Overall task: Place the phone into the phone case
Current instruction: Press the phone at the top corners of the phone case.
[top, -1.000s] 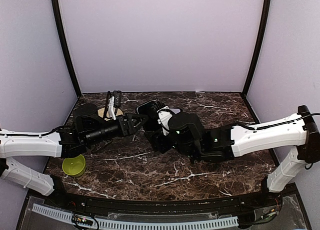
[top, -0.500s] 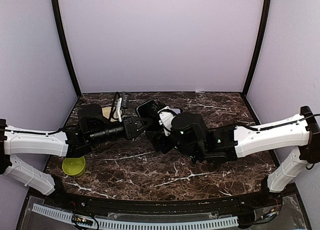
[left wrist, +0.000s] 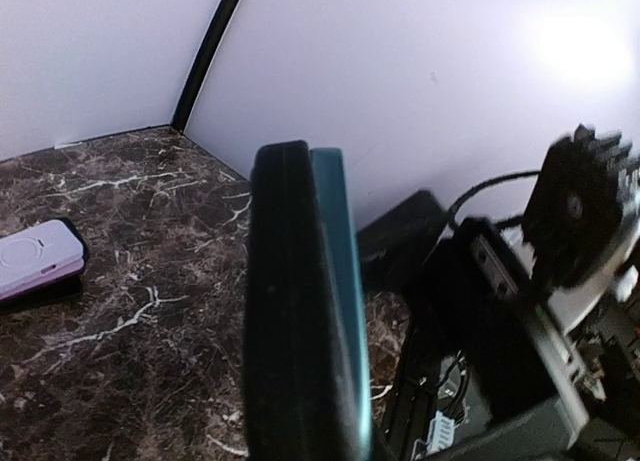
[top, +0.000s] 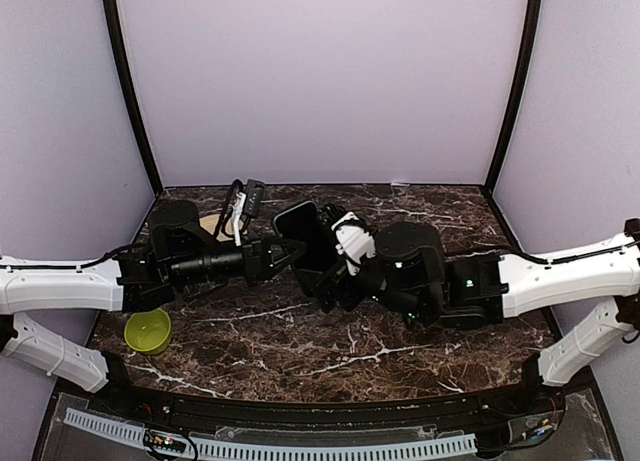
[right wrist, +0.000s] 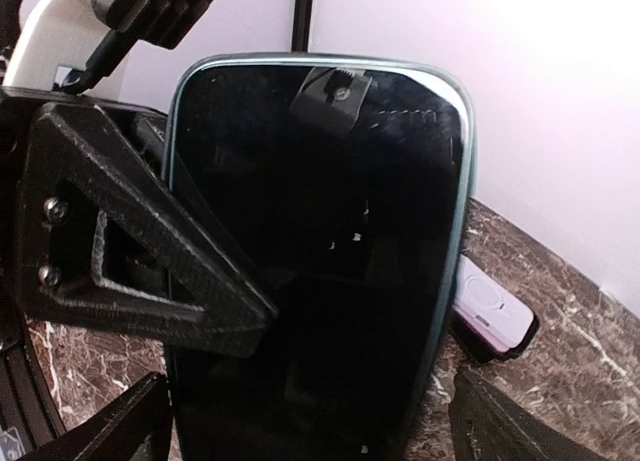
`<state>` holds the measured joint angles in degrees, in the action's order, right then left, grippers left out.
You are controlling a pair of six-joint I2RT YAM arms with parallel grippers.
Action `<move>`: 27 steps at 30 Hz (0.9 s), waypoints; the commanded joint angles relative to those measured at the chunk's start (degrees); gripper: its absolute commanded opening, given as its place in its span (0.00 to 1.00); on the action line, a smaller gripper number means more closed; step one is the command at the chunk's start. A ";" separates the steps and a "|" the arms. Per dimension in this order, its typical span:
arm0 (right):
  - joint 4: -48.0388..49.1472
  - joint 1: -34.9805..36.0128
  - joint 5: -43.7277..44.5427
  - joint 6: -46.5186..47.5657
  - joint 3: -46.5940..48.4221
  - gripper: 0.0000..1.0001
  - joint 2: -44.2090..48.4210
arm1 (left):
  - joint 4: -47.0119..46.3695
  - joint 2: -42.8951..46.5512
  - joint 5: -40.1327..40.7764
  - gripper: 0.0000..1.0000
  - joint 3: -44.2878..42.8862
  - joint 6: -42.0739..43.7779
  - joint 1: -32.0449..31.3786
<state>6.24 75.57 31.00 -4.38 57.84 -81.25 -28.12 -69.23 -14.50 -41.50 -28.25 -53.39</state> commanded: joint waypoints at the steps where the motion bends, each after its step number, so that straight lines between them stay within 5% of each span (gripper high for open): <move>1: -3.40 -0.50 -7.51 6.91 -1.03 0.99 9.28 | 9.99 6.80 -3.53 0.00 -3.83 14.33 0.34; 3: -7.86 -1.80 -12.27 8.28 0.43 0.99 12.02 | 13.26 8.59 -6.02 0.00 -4.31 18.50 0.18; 5: -11.59 -4.56 -31.87 10.14 2.61 0.99 13.37 | 13.96 10.40 -9.22 0.00 -3.75 21.11 -0.12; 9: -15.53 -8.08 -48.16 11.50 8.63 0.98 11.65 | 13.63 12.75 -15.07 0.00 -2.63 24.48 -0.81; 18: -18.41 -8.44 -54.37 9.39 17.32 0.78 3.38 | 13.63 12.27 -17.70 0.00 -3.13 25.81 -2.67; 23: -17.72 -8.61 -54.26 8.51 17.11 0.52 2.54 | 13.81 11.33 -16.85 0.00 -3.67 25.58 -3.24; 27: -14.53 -8.97 -55.85 6.98 15.03 0.07 3.41 | 13.45 11.00 -16.35 0.00 -3.54 25.34 -3.52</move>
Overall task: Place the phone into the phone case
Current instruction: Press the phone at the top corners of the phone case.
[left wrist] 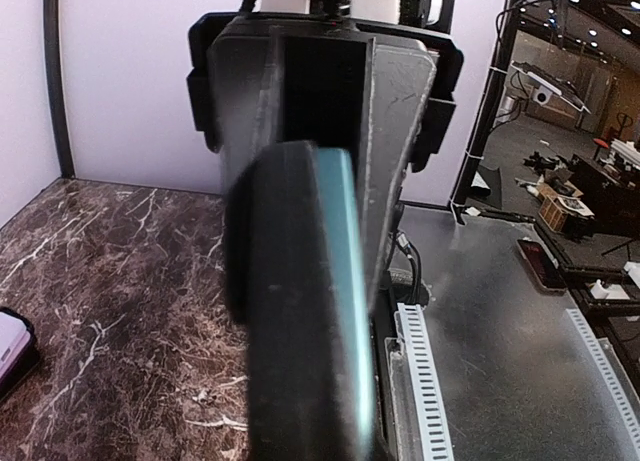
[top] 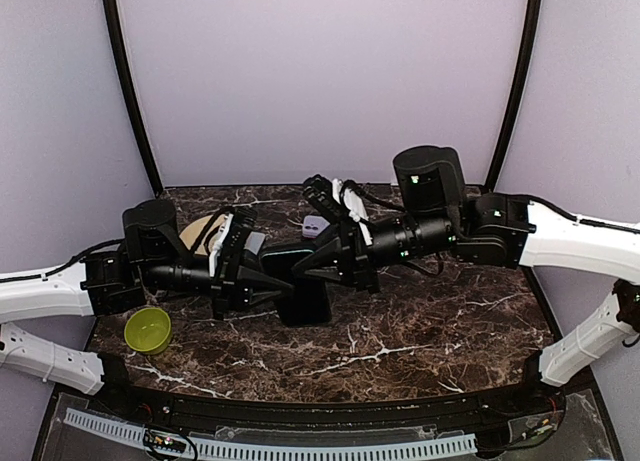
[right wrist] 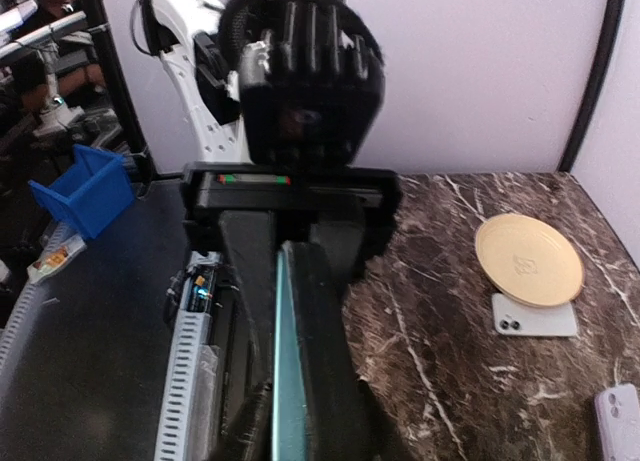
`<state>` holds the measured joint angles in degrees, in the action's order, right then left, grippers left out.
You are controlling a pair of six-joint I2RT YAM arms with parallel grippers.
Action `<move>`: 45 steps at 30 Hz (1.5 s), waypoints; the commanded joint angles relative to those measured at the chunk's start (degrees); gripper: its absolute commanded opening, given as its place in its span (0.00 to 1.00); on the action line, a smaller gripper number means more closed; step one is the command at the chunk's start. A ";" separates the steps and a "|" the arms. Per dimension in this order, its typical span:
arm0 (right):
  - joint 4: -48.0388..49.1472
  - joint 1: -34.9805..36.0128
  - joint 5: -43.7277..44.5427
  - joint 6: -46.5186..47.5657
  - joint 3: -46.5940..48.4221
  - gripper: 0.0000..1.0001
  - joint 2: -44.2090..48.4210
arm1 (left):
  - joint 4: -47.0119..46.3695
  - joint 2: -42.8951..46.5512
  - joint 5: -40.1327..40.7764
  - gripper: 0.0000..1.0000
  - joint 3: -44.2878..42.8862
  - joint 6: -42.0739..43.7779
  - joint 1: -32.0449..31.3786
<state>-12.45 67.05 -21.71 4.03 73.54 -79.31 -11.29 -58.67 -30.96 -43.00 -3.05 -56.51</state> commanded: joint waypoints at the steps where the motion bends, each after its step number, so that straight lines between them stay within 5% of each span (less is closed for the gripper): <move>1: 4.51 -0.47 -2.77 -2.07 -1.08 0.00 1.58 | -3.38 0.33 0.18 0.00 -1.89 0.01 -0.47; 9: 4.09 -1.04 -3.20 -5.42 -0.99 0.00 1.32 | -4.34 -0.68 0.23 0.00 -1.51 -0.84 -1.29; 10: 3.90 -1.08 -3.27 -5.63 -0.59 0.11 1.31 | -4.46 -0.62 0.26 0.00 -1.59 -0.88 -1.30; 11: 3.51 -1.12 -3.11 -5.69 -0.39 0.37 1.43 | -4.58 -0.42 0.13 0.00 -1.57 -0.79 -1.32; 14: 3.04 -1.13 -2.69 -5.83 -0.45 0.50 1.82 | -5.44 0.04 -0.09 0.00 -0.98 -0.69 -1.40; 18: 3.39 -1.21 -3.57 -6.56 -0.53 0.46 1.32 | -5.22 0.14 0.68 0.00 -0.80 -0.58 -1.42; 23: 3.86 -1.28 -5.63 -7.50 -0.32 0.02 0.25 | -5.22 -0.10 0.03 0.00 -0.78 -0.55 -1.47; 29: 4.47 -1.40 -5.36 -8.08 -0.68 0.00 0.85 | -6.29 -0.07 -0.88 0.00 -0.71 -0.94 -1.64; 33: 5.66 -1.39 -6.65 -8.52 -1.41 0.00 1.64 | -9.26 1.18 1.52 0.34 0.46 -2.01 -1.65; 35: 6.40 -1.49 -7.53 -9.03 -1.60 0.00 1.99 | -10.66 2.24 2.45 0.38 1.52 -2.19 -1.59; 41: 6.79 -1.39 -9.48 -9.76 -0.82 0.00 2.20 | -10.27 3.07 1.71 0.26 1.86 -0.94 -1.61; 45: 6.44 -1.40 -9.27 -9.23 -0.96 0.00 2.25 | -8.24 1.40 0.10 0.02 0.15 -0.46 -1.58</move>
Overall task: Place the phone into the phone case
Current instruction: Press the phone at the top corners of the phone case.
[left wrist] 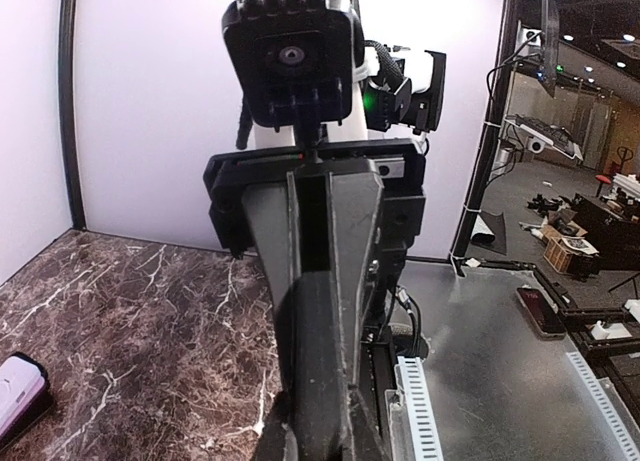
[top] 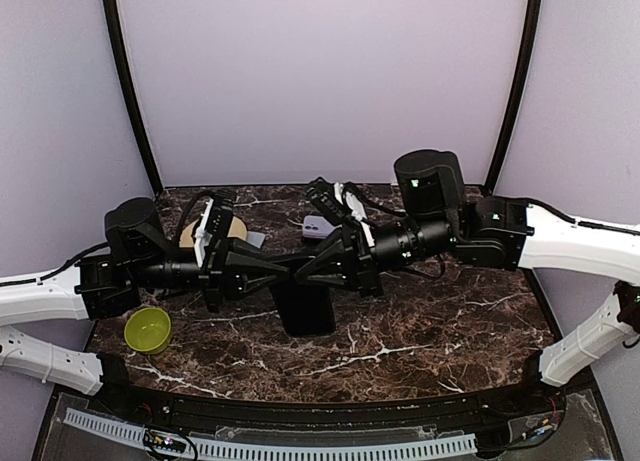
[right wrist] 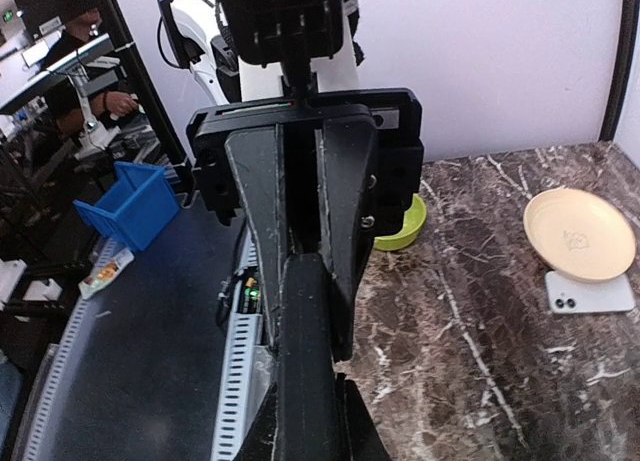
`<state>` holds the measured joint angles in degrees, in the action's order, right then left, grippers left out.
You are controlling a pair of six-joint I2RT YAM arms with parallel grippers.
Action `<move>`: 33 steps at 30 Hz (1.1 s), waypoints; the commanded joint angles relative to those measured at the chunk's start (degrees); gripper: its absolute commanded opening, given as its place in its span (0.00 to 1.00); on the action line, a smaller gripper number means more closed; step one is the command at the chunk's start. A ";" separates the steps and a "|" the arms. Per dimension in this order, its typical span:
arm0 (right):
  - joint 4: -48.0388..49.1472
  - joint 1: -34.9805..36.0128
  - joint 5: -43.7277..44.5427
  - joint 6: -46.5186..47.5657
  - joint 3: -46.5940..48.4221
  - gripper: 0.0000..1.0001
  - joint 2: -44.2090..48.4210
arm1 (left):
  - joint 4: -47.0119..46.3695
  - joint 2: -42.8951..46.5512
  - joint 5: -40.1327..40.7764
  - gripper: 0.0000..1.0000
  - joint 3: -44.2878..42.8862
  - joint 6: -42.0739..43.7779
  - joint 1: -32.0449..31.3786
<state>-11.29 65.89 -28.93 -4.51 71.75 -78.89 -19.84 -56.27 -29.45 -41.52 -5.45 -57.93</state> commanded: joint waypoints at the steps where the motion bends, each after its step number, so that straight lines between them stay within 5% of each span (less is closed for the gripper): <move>1: 5.05 -0.29 -1.98 -0.53 0.85 0.00 1.82 | -0.16 -1.11 -1.49 0.00 -1.34 1.85 -0.16; 5: 3.64 -0.32 0.25 0.85 -0.42 0.01 2.71 | -3.39 -0.82 -1.02 0.00 -0.51 1.26 -0.16; 9: 3.99 -0.41 2.68 2.05 -4.72 0.37 5.15 | -4.64 -0.23 -0.10 0.00 -0.49 1.17 -0.16; 12: 4.56 -0.73 3.38 1.47 -7.57 0.40 5.84 | -6.12 0.07 -0.39 0.00 -0.27 0.94 -0.16; 16: 7.06 -1.20 1.25 -0.40 -10.12 0.31 5.62 | -6.80 -0.08 -1.08 0.00 -0.22 0.80 -0.16; 21: 8.71 -1.50 -0.51 -1.23 -10.92 0.00 5.29 | -6.24 -0.50 -1.19 0.00 -0.36 0.79 -0.16; 26: 8.29 -2.03 -1.43 -1.16 -10.30 0.00 4.81 | -5.73 -0.30 -1.57 0.00 -0.39 1.24 -0.16; 28: 7.25 -2.08 -0.16 -0.80 -9.55 0.30 4.87 | -4.66 -0.51 -1.66 0.00 -0.66 1.72 -0.16; 29: 6.46 -2.09 -0.01 -0.41 -9.07 0.36 4.96 | -4.24 -0.68 -1.44 0.00 -0.75 1.97 -0.16; 33: 3.17 -2.08 -0.06 1.95 -5.96 0.41 4.99 | -2.41 -1.17 -0.72 0.00 -0.78 2.43 -0.16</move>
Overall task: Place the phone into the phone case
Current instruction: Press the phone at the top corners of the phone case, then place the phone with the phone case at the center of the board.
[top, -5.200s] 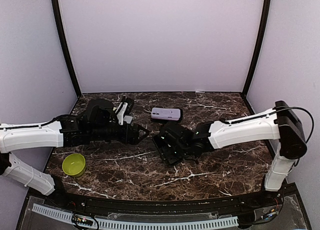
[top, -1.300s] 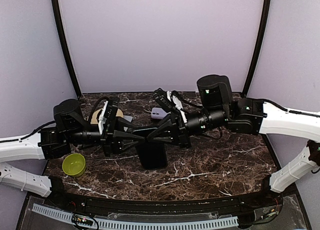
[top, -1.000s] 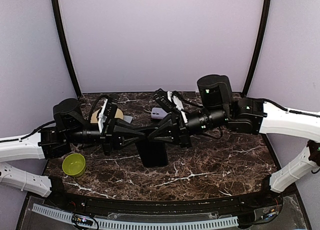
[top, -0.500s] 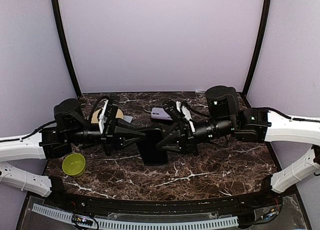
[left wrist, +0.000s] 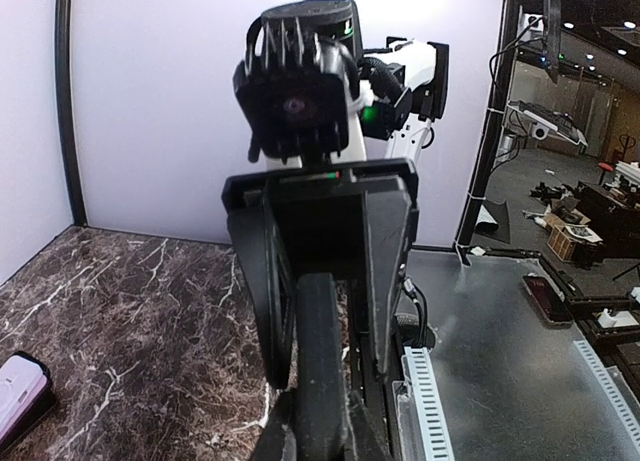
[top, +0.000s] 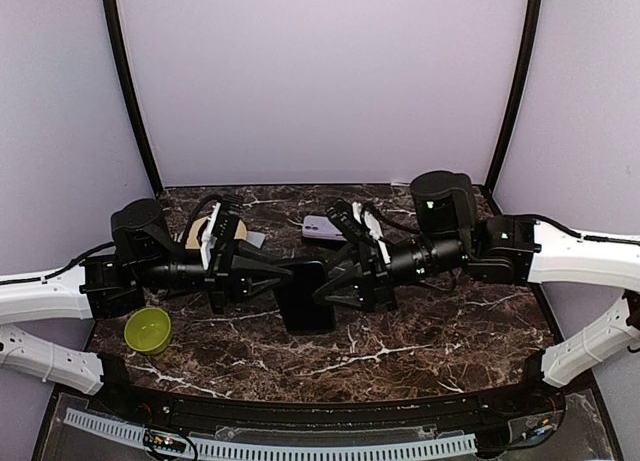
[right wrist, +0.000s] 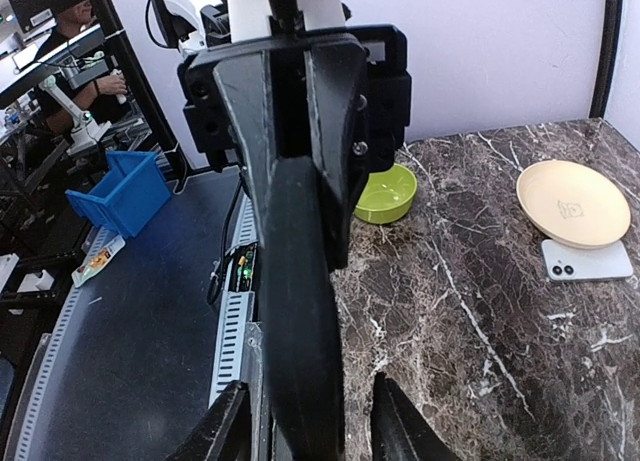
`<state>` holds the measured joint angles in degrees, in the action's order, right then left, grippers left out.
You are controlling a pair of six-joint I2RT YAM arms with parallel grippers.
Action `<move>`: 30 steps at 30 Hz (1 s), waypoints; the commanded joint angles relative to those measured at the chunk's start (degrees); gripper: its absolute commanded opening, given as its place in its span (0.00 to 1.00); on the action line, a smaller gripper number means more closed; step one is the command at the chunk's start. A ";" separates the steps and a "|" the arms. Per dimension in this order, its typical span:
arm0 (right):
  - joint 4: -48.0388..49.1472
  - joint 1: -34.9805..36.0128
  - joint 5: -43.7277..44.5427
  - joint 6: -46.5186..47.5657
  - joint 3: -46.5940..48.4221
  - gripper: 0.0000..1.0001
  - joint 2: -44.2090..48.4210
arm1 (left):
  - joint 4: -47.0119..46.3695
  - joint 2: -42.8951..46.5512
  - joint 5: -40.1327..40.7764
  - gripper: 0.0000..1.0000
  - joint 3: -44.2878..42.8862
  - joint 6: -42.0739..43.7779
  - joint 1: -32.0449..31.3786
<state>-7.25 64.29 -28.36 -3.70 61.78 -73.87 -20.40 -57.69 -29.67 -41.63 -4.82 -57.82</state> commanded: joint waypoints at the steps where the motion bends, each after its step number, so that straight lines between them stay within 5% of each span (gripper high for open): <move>1: -1.27 -0.54 -0.27 1.56 4.61 0.41 -0.13 | -1.75 0.11 -0.31 0.00 -0.66 1.81 -0.27; 5: -1.15 -0.58 -0.25 2.13 5.81 0.35 -0.75 | -1.60 -0.62 -0.65 0.00 -0.71 1.34 -0.32; 10: -2.98 -0.59 -0.97 2.30 7.50 0.02 -2.95 | -1.72 -0.64 -0.63 0.00 -0.62 1.09 -0.27; 17: -2.85 -0.66 -1.83 1.60 6.78 0.00 -2.60 | -2.03 -0.34 -0.08 0.00 -0.32 0.96 -0.27; 20: -2.04 -0.66 -1.18 1.46 5.30 0.36 -1.73 | -3.57 0.33 0.28 0.00 0.21 -0.07 -0.27; 22: -1.37 -0.66 -1.02 1.38 3.71 0.47 -1.12 | -6.07 1.30 1.08 0.00 1.17 -1.17 -0.27; 30: 3.50 -0.84 -2.42 -2.23 -2.54 0.43 -0.76 | -10.18 2.89 1.47 0.00 1.95 -2.72 -0.27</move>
<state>-8.73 63.68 -29.36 -3.33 61.32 -75.37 -22.76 -57.39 -28.21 -38.94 -6.26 -57.93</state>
